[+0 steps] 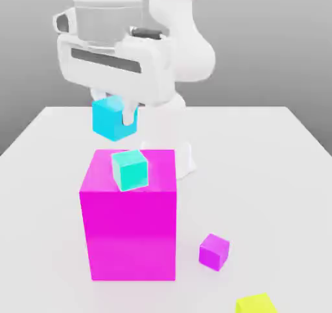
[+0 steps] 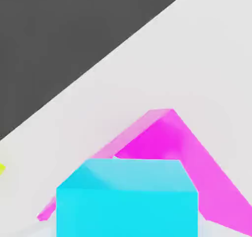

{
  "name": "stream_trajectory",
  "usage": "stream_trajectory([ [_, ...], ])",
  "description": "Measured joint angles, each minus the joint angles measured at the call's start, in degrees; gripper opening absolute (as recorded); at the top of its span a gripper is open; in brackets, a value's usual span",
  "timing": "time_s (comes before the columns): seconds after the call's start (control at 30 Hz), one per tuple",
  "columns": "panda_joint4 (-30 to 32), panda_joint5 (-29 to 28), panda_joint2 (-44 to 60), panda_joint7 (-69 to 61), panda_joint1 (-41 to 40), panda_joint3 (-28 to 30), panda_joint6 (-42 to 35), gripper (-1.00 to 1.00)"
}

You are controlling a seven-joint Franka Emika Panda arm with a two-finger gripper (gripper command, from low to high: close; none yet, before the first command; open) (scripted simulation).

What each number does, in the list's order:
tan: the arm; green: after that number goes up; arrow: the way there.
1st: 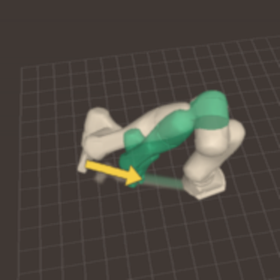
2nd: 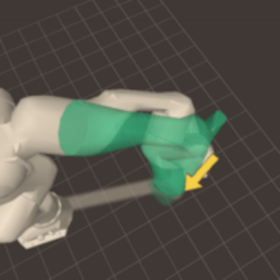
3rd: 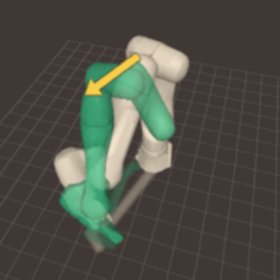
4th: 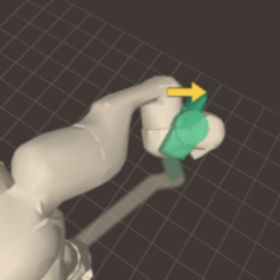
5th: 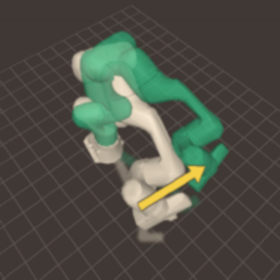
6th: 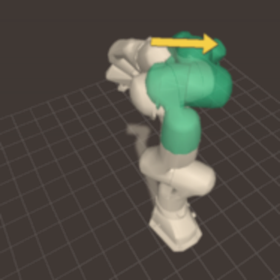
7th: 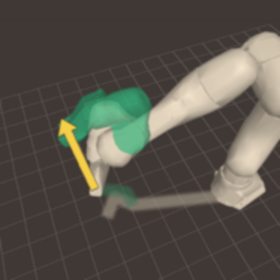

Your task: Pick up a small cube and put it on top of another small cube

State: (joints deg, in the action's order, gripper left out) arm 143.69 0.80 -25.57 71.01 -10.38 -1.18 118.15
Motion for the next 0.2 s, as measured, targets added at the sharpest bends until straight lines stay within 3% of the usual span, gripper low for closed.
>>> stream_trajectory([
  [0.07,2.94,0.18,1.31,-0.33,0.03,-0.14,4.27,-1.00],
  [0.1,4.22,0.23,2.02,-0.40,0.00,-0.21,6.26,1.00],
  [0.2,4.22,0.24,2.02,-0.41,0.00,-0.21,6.27,1.00],
])
